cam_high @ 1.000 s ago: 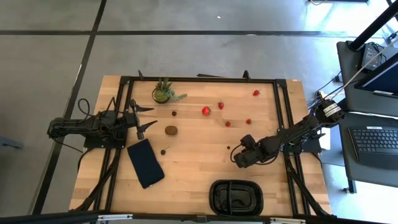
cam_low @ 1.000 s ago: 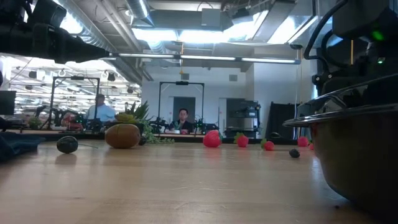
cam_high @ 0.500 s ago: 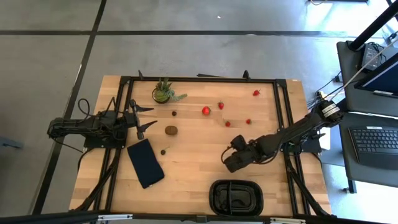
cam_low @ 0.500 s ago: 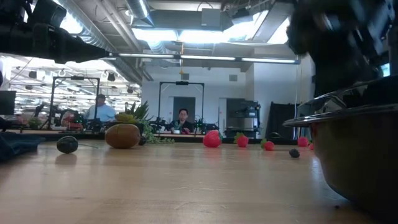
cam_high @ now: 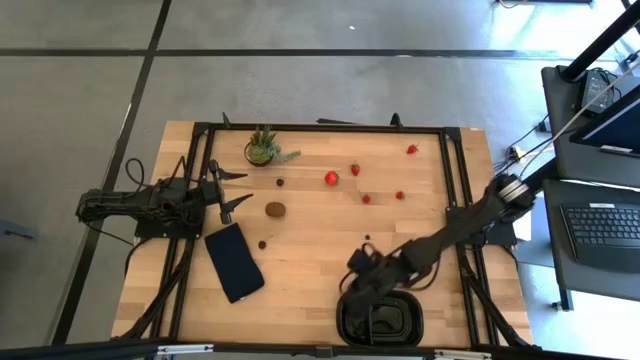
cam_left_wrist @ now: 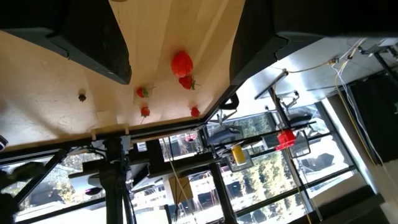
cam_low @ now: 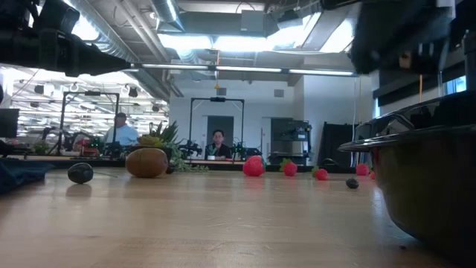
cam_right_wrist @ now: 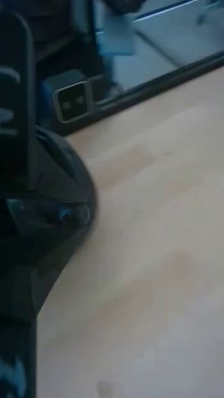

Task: Pick and placing Produce into tupperware
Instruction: Put the blueberry into the black container

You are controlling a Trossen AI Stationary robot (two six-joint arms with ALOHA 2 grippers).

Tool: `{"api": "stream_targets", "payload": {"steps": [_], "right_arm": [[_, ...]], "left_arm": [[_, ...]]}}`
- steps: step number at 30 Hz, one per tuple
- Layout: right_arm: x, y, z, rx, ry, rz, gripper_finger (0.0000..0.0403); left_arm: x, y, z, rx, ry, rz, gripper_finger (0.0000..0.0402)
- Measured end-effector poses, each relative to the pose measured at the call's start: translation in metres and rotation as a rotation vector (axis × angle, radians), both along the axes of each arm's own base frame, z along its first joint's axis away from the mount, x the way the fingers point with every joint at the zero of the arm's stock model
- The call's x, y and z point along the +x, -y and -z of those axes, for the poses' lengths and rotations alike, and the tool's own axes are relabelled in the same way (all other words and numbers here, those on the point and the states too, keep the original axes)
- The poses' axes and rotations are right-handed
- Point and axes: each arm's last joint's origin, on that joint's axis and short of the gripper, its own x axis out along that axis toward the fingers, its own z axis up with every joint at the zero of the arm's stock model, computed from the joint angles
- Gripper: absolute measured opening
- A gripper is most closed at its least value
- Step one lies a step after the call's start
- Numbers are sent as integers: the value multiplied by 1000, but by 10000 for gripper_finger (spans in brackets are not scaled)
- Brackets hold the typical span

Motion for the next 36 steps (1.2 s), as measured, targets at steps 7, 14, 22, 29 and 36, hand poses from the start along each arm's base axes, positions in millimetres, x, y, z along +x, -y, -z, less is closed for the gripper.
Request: {"api": "stream_targets", "payload": {"steps": [7,14,22,29,36], "right_arm": [[17,-36,11,31,-49,-68,67],[7,-44,19,-20,-258,44,67],[6,-42,21,-4,-290,106,67],[6,-43,21,3,-291,102,81],[6,-43,21,3,-292,102,113]], "left_arm": [[0,0,0,0,-1,0,265],[0,0,0,0,-1,0,265],[0,0,0,0,-2,0,265],[0,0,0,0,-2,0,265],[0,0,0,0,-2,0,265]]}}
